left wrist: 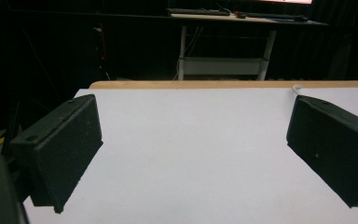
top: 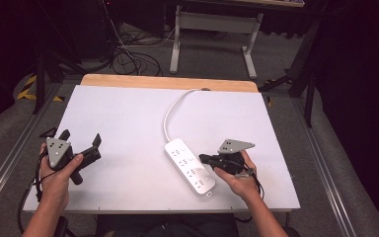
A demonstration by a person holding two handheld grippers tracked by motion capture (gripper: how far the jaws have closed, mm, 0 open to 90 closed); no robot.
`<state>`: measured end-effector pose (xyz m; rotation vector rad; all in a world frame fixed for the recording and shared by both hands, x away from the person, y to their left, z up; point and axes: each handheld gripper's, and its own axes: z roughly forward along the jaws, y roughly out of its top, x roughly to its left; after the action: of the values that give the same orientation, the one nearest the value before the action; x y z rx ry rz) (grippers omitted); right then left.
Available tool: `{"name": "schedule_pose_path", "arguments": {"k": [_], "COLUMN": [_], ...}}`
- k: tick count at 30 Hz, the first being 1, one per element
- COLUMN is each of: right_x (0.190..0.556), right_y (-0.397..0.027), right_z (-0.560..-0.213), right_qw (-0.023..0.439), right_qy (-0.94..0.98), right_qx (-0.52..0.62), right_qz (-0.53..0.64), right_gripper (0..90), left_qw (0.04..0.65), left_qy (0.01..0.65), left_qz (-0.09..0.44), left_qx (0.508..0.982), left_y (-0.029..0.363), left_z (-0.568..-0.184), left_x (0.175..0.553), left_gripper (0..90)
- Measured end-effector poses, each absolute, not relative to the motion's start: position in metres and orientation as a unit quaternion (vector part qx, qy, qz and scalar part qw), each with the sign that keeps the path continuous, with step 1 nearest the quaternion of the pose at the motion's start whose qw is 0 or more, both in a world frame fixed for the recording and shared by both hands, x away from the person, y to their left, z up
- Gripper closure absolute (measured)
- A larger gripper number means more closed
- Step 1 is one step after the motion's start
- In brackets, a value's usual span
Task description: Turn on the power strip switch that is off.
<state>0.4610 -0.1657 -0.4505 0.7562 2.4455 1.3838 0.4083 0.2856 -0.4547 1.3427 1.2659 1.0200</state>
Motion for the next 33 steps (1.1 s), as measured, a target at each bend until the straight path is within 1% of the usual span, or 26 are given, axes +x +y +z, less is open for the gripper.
{"name": "schedule_pose_path", "arguments": {"k": [11,19,21,24,27,33], "right_x": [0.458,0.450,0.450,0.450,0.450,0.450], "right_y": [-0.192,-0.218,-0.222,-0.226,-0.229,-0.233], "right_z": [-0.433,-0.426,-0.424,-0.421,-0.420,-0.417], "right_qw": [0.134,0.155,0.157,0.161,0.162,0.170], "right_qy": [0.787,0.756,0.753,0.743,0.737,0.724], "right_qx": [0.262,0.240,0.244,0.249,0.252,0.257], "right_qz": [0.542,0.589,0.591,0.600,0.605,0.617], "right_gripper": [90.0,90.0,85.9,82.4,75.2,68.9], "left_qw": [0.494,0.494,0.493,0.493,0.493,0.492], "left_qy": [0.521,0.520,0.519,0.519,0.521,0.516], "left_qz": [0.422,0.421,0.421,0.421,0.422,0.423], "left_qx": [0.554,0.555,0.557,0.556,0.555,0.560], "left_y": [0.285,0.285,0.284,0.284,0.285,0.284], "left_z": [-0.455,-0.455,-0.455,-0.455,-0.455,-0.455], "left_x": [0.409,0.410,0.410,0.410,0.410,0.409], "left_gripper": [3.7,3.7,3.7,3.7,3.8,3.8]}}
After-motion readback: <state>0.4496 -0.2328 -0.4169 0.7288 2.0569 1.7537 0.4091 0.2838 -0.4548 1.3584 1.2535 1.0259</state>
